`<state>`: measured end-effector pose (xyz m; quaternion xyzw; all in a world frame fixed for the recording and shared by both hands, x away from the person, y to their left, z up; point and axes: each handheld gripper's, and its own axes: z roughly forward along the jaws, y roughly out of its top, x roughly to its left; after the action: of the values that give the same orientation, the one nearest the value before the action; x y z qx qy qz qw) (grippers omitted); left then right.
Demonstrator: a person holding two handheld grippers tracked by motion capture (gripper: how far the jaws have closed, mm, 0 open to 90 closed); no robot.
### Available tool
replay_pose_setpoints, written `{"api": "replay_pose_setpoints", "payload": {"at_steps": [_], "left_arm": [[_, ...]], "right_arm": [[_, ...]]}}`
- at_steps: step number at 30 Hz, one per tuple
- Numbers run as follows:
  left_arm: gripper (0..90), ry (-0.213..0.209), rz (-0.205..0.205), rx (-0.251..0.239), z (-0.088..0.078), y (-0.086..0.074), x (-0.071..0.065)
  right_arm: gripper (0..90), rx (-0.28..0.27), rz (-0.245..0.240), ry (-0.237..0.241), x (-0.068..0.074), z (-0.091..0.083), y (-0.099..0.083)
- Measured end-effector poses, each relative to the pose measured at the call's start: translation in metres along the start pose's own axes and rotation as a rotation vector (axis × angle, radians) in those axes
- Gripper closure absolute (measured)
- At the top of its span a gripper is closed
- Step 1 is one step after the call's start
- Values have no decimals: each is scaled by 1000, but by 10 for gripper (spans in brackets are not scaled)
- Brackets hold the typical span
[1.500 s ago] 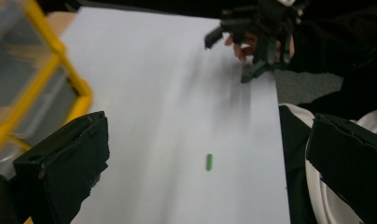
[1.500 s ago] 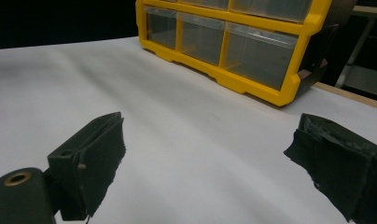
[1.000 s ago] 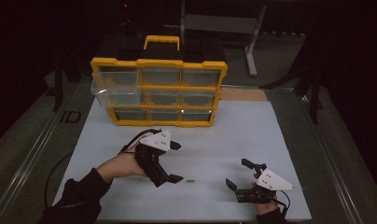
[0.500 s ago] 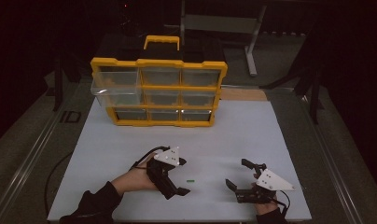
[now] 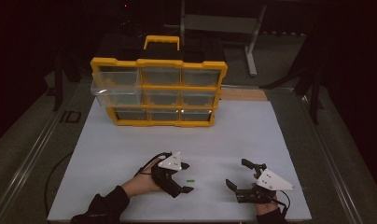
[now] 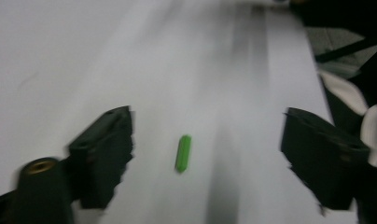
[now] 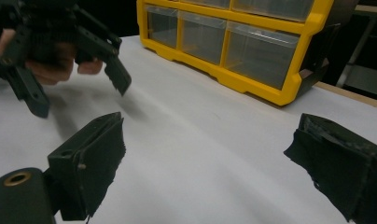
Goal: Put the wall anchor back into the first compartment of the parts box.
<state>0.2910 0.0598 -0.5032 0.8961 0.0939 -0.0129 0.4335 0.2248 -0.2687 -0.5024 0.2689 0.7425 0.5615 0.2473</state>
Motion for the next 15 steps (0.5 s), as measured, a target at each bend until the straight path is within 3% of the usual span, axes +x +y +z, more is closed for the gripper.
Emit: {"api": "replay_pose_setpoints", "payload": {"at_steps": [3, 6, 8, 11, 13, 15], "left_arm": [[291, -8, -7, 21, 4, -4, 3], [339, -9, 1, 30, 6, -5, 3], [430, -17, 14, 64, 13, -8, 5], [472, -22, 31, 77, 15, -8, 5], [564, -13, 43, 89, 19, -6, 6], [602, -15, 48, 97, 21, -6, 6]], "right_arm": [[85, 1, -2, 2, 1, 0, 0], [86, 0, -3, 3, 0, 0, 0], [86, -2, -4, 2, 0, 0, 0], [86, -1, -6, 0, 0, 0, 0], [86, -1, -3, 2, 0, 0, 0], [86, 0, -3, 3, 0, 0, 0]]}}
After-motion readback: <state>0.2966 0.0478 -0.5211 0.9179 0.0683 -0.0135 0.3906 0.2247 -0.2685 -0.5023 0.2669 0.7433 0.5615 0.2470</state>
